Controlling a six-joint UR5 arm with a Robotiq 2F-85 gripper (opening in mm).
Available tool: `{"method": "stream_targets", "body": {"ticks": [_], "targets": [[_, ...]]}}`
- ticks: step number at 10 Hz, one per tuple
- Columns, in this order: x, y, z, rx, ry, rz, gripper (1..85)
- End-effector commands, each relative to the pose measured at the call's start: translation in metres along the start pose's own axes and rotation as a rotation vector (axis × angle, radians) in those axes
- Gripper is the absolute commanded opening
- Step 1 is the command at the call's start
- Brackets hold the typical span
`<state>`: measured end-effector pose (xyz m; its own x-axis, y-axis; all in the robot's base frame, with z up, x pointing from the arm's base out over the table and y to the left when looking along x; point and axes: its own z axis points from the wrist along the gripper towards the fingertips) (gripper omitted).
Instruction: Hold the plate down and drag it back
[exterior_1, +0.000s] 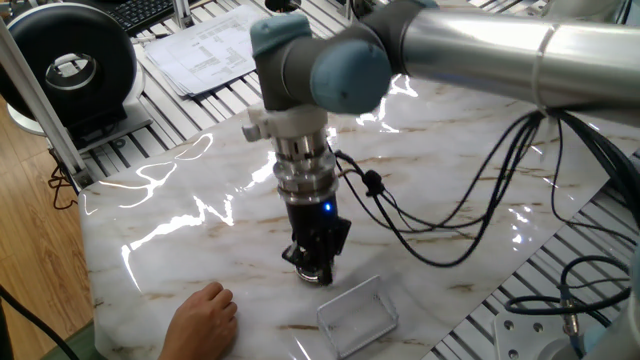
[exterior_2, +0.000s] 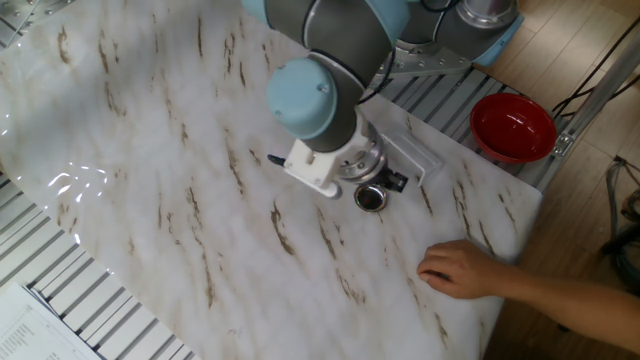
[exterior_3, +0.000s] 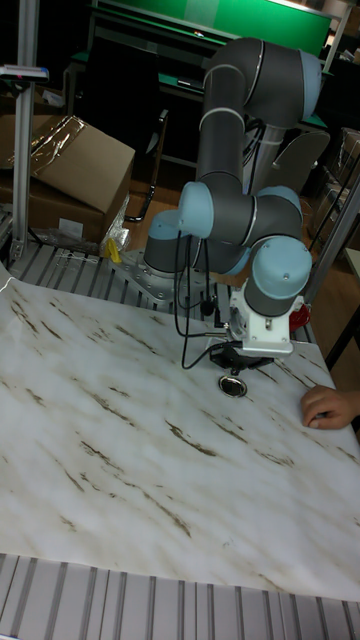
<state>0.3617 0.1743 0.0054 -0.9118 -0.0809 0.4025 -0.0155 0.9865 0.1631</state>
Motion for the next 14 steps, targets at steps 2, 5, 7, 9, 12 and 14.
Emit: {"method": "stream_targets", "body": {"ticks": [2, 5, 7, 9, 12, 14], "targets": [[-0.008, 0.002, 0.007, 0.004, -0.043, -0.002, 1.3], [-0.028, 0.004, -0.037, 0.052, -0.068, -0.009, 1.3], [-0.061, -0.001, -0.062, 0.091, -0.134, -0.019, 1.3], [-0.069, -0.018, -0.073, 0.153, -0.164, -0.031, 1.3], [-0.085, -0.056, -0.103, 0.267, -0.294, -0.052, 1.3], [-0.115, -0.069, -0.109, 0.301, -0.395, -0.096, 1.3]]}}
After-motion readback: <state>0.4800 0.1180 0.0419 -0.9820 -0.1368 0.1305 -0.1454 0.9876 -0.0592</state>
